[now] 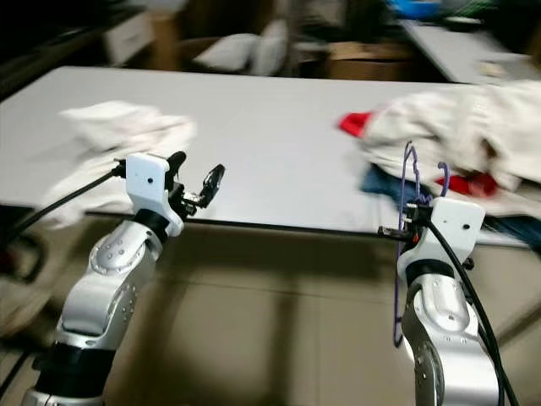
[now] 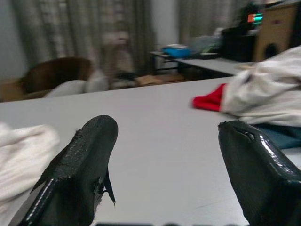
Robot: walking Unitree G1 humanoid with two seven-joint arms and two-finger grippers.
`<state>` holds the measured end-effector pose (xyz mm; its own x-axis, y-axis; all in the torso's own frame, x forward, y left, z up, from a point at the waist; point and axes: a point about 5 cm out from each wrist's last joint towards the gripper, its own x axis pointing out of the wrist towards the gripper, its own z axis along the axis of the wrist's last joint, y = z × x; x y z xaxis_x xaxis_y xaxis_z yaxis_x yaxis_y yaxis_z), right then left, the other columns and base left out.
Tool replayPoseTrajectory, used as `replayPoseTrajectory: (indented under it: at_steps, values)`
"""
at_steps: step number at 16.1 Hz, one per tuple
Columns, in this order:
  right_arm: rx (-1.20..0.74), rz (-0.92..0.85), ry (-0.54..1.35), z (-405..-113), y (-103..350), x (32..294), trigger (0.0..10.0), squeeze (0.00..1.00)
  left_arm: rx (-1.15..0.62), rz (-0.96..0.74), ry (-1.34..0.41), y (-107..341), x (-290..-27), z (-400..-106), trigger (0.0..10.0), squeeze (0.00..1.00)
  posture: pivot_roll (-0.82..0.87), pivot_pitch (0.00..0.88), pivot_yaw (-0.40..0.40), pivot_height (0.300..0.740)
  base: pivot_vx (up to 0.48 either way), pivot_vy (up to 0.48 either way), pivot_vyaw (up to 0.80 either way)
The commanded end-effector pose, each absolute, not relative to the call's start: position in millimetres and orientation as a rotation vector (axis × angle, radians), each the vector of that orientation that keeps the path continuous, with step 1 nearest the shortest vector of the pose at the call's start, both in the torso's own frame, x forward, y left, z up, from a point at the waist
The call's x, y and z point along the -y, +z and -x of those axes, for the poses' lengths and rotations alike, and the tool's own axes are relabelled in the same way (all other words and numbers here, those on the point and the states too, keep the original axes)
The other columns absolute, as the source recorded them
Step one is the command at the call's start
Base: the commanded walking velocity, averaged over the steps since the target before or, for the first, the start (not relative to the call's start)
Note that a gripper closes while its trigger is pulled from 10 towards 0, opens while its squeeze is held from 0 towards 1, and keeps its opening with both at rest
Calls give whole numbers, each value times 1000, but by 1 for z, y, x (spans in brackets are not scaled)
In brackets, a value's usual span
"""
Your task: Hang hanger
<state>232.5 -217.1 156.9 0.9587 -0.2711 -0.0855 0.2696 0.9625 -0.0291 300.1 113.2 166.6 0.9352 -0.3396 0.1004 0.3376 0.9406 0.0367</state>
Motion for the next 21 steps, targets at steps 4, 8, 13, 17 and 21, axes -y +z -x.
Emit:
replayPoseTrajectory:
  at_steps: [4, 8, 13, 17, 21]
  values:
    - [-84, 8, -244, -229, 161, 218, 10000, 0, 110, -10, -350, 168, -112, -301, 10000, 0, -107, 0, 28, 740, 0, 0, -766]
    - [-102, 59, -177, -229, 163, 213, 10000, 0, 118, -12, -364, 165, -111, -297, 10000, 0, -110, 0, 13, 740, 0, 0, -795]
    - [-94, 37, -116, -230, 168, 206, 10000, 0, 106, 5, -347, 162, -113, -297, 10000, 0, -116, 0, -5, 740, 0, 0, -478]
    - [-111, 47, -117, -232, 166, 207, 10000, 0, 103, -2, -356, 161, -112, -296, 10000, 0, -117, 0, -8, 740, 195, 0, 0]
    - [-61, 140, -219, -237, 168, 215, 10000, 0, 98, -18, -347, 160, -112, -299, 10000, 0, -115, 0, -5, 740, 337, 0, 0]
